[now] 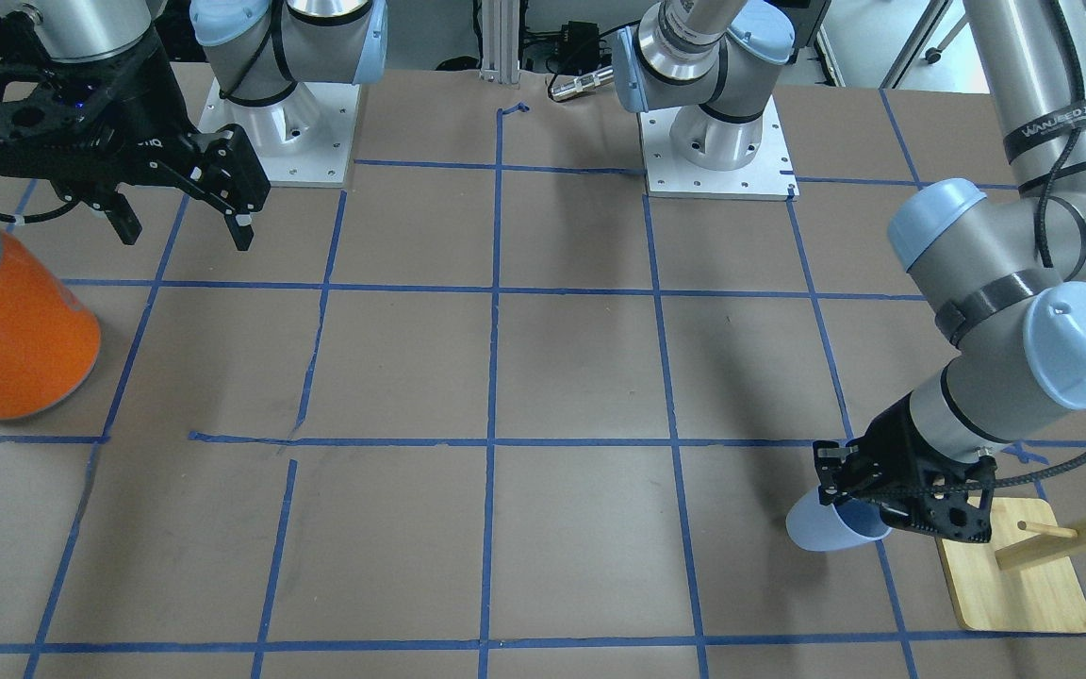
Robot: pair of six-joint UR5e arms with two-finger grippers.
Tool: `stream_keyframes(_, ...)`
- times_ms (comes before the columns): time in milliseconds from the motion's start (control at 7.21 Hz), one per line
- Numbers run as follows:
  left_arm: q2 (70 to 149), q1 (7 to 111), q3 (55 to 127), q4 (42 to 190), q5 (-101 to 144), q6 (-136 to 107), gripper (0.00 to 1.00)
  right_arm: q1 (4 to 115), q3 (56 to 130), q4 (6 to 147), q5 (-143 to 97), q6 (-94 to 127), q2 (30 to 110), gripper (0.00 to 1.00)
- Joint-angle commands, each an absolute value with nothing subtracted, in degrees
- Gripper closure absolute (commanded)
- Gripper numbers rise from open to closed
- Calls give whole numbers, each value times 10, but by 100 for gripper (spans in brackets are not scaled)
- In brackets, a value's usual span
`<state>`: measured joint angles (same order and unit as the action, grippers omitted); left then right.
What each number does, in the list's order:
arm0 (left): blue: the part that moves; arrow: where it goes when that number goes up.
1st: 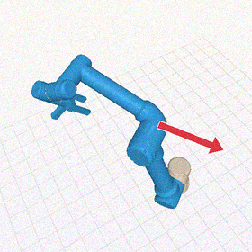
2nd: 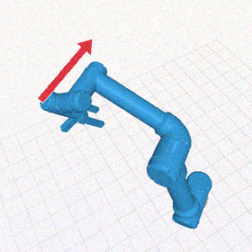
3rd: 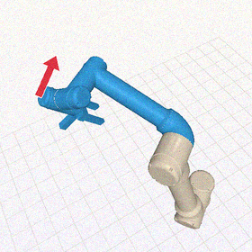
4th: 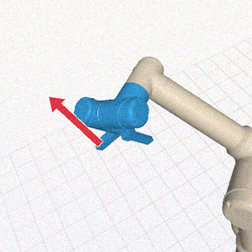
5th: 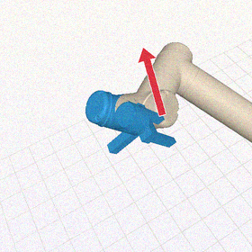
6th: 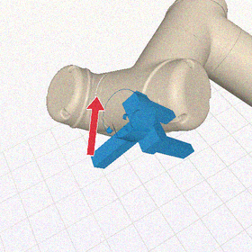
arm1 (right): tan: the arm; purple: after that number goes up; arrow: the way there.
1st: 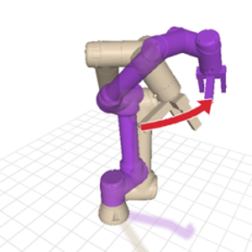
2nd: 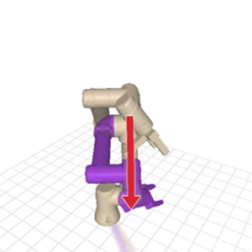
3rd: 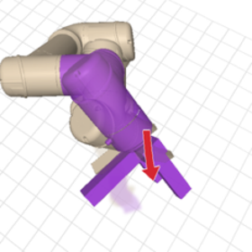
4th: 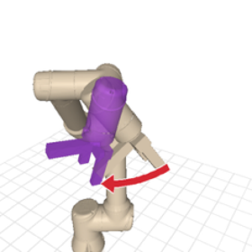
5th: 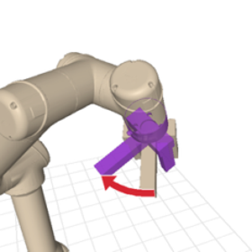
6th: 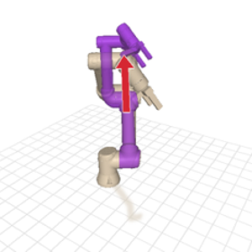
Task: Flip cup
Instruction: 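Lower the upright cup onto the table beside the wooden stand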
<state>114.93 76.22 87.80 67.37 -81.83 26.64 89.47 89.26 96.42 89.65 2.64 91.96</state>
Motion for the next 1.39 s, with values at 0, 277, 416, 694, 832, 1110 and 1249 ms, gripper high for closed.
stream_keyframes(0, 1156, 763, 875, 671, -830, 290, 95, 895, 893, 965, 896, 26, 919, 0)
stream_keyframes(277, 1168, 763, 872, 668, -853, 291, 93, 895, 893, 964, 896, 27, 920, 0)
stream_keyframes(416, 1168, 763, 872, 668, -858, 291, 93, 895, 893, 965, 896, 27, 919, 0)
stream_keyframes(694, 1169, 763, 873, 668, -870, 291, 76, 895, 893, 965, 896, 27, 920, 0)
stream_keyframes(832, 1169, 763, 873, 667, -874, 291, 52, 895, 893, 965, 896, 26, 920, 0)
stream_keyframes(1110, 1168, 763, 875, 667, -868, 272, 19, 895, 893, 964, 896, 26, 920, 0)
stream_keyframes(1249, 1159, 763, 875, 668, -866, 267, 8, 895, 893, 965, 896, 26, 920, 0)
